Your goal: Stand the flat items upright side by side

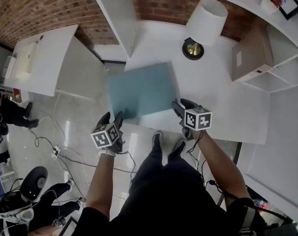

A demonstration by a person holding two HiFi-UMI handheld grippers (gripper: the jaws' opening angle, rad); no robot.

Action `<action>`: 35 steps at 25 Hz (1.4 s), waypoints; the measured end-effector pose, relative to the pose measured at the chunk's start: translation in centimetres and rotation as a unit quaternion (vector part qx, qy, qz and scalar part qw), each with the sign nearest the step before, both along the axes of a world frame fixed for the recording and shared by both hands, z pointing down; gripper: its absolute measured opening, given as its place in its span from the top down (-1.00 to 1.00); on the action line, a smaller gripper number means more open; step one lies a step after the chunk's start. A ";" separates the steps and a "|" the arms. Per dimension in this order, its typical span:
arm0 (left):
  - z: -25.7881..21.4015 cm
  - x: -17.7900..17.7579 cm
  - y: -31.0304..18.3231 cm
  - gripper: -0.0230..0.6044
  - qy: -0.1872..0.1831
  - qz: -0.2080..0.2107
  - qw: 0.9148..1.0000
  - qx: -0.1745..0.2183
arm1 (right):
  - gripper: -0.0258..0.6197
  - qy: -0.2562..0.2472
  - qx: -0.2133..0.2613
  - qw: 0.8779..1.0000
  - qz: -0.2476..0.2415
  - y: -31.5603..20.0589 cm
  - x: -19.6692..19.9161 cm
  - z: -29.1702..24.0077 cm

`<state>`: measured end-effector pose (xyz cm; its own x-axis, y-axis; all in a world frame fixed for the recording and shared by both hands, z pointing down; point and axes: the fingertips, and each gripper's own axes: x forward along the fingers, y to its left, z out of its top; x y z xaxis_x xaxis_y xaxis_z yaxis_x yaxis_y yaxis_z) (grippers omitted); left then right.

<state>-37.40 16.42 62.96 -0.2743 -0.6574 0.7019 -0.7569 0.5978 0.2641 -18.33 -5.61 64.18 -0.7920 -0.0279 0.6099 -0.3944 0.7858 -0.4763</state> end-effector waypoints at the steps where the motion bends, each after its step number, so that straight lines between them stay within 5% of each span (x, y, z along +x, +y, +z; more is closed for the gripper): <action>1: 0.8 -0.3 0.2 0.09 0.012 -0.004 1.000 -0.004 | 0.28 0.004 -0.008 1.000 0.003 -0.1 -0.2 0.5; 10: 3.5 -0.4 -1.4 0.08 0.097 0.015 0.995 0.021 | 0.14 0.023 -0.053 0.998 0.007 -0.1 -1.7 3.3; 23: 3.2 1.0 -2.4 0.10 0.101 0.035 0.994 0.014 | 0.22 0.055 -0.023 0.998 0.005 -0.4 -0.3 2.2; 35: 1.5 6.1 -8.8 0.10 0.136 0.094 0.985 0.055 | 0.24 0.072 0.030 0.993 0.092 -3.8 7.4 -3.3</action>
<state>-31.30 7.65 64.50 0.0476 -0.7552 0.6538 -0.7440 0.4099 0.5276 -10.89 -9.45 60.85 -0.6746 -0.2045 0.7093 -0.5951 0.7191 -0.3587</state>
